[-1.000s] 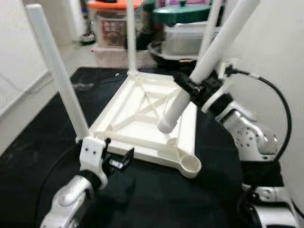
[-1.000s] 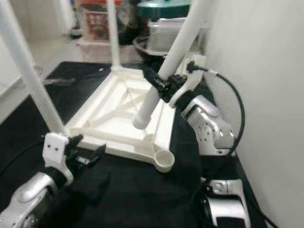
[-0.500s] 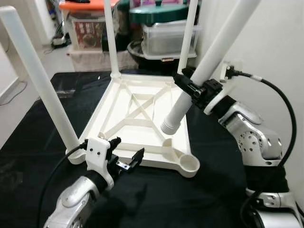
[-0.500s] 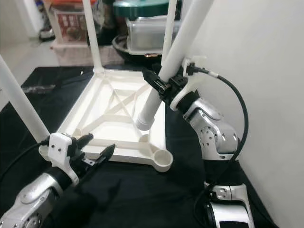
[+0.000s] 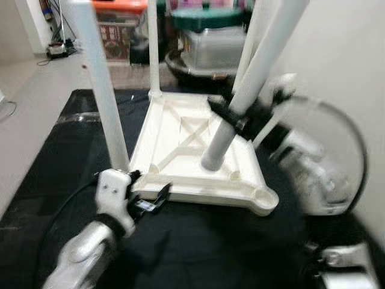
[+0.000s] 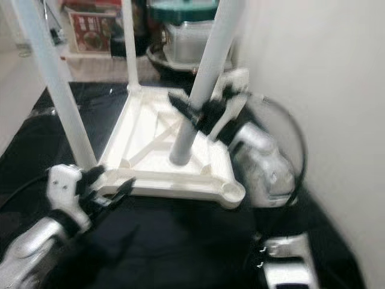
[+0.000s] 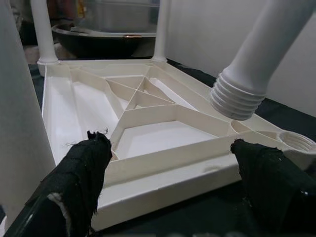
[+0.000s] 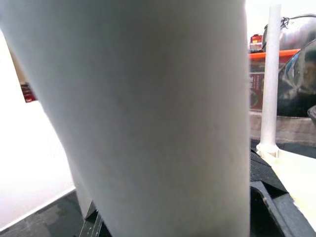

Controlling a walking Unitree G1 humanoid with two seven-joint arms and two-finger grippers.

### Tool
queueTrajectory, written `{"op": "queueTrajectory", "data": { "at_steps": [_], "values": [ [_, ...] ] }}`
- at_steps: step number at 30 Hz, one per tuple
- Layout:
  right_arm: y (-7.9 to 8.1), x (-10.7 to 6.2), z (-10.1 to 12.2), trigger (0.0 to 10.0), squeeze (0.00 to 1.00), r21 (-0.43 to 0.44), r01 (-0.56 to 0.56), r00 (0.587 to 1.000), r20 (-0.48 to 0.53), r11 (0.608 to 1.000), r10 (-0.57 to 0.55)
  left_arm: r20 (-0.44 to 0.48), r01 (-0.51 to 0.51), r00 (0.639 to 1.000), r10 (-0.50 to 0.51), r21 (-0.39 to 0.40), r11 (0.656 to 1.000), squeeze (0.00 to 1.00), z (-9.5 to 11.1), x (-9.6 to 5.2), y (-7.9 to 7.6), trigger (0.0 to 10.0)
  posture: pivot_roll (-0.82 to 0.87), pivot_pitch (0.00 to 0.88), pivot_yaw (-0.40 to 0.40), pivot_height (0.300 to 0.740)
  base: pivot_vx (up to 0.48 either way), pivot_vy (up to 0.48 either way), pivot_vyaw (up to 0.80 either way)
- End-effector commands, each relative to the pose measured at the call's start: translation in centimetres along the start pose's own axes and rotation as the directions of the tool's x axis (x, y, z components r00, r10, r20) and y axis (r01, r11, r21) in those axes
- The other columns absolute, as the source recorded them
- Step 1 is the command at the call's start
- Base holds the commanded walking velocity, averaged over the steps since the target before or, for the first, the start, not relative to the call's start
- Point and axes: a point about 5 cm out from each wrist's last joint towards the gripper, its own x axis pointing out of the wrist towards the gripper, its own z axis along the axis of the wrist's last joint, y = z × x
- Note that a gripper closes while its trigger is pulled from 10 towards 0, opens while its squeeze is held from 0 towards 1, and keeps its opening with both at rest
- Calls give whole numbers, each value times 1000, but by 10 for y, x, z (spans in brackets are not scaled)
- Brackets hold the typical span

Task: Building children table

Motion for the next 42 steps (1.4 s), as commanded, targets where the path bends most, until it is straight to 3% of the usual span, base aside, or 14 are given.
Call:
{"op": "queueTrajectory", "data": {
  "at_steps": [1, 11, 23, 31, 42],
  "values": [
    [-3, -1, 1, 10000, 0, -17, 8, 1000, 0, 1000, -8, -2, 11, 1000, -11, 21, 1000, 0, -2, 1, -2, 10000, -3, 0, -49, 740, 0, -266, 0],
    [-8, 1, 1, 10000, 0, -56, 24, 1000, 1, 998, -24, 6, -9, 1000, 9, 18, 1000, 0, -4, 5, -1, 10000, -6, 0, -52, 740, 0, -171, 0],
    [-40, -1, 1, 10000, 0, -183, 252, 967, 2, 950, -256, -1, -20, 1000, 20, 35, 999, 0, -8, 5, 1, 10000, -10, 0, -50, 740, 0, 0, 0],
    [-42, -5, -5, 10000, 0, -224, 222, 971, -35, 949, -235, -6, -17, 1000, 18, 48, 999, 0, -9, 5, 1, 10000, -13, 0, -44, 740, 0, 0, 0],
    [-34, -2, -35, 10000, 0, -293, 102, 978, -144, 951, -149, -4, -25, 1000, 25, 52, 998, 0, -7, 4, 6, 10000, 0, 0, -52, 740, 0, 0, 0]
  ]
}}
